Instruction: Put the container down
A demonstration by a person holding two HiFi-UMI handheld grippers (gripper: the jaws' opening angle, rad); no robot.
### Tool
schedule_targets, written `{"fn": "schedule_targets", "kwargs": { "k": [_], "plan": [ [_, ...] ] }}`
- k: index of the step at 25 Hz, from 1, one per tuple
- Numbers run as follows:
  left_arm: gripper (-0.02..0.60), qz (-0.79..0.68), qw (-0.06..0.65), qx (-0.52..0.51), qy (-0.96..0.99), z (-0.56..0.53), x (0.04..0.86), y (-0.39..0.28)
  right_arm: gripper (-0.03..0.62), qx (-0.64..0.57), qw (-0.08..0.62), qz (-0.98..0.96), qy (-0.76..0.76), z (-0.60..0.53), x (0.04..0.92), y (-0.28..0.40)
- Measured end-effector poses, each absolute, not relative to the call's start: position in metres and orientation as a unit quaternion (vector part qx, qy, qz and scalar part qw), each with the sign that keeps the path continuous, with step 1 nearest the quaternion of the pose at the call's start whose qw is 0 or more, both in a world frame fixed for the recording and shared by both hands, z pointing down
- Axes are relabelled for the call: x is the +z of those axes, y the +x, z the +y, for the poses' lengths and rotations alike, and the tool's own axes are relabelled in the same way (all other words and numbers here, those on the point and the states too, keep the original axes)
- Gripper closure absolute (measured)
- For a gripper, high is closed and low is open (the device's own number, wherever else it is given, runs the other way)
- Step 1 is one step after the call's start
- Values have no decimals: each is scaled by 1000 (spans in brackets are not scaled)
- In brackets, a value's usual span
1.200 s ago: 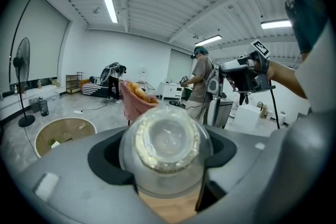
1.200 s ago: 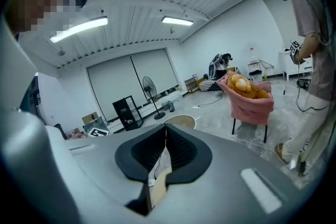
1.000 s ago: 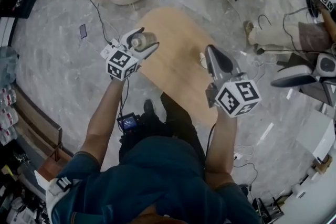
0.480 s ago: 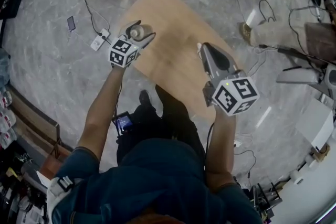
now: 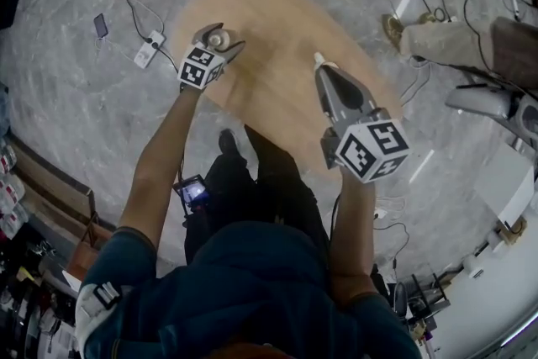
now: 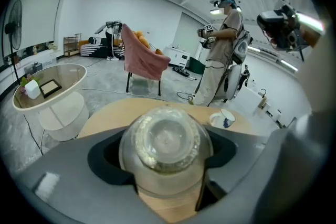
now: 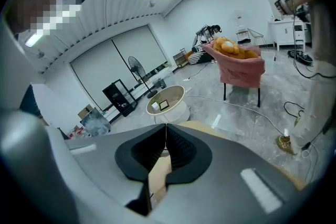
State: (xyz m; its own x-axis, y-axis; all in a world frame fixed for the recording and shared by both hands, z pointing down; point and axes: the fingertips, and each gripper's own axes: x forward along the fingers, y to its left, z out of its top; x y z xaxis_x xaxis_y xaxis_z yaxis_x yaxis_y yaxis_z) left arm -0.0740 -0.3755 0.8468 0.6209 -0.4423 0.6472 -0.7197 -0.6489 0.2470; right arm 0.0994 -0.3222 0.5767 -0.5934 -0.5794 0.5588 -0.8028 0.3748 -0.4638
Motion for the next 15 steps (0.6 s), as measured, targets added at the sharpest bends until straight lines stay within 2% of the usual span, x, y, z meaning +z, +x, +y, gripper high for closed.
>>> {"fn": "schedule_targets", "kwargs": {
  "k": [15],
  "plan": [
    [245, -312, 266, 364, 836, -363, 947, -67, 583, 402, 169, -792, 427, -312, 626, 114]
  ]
}}
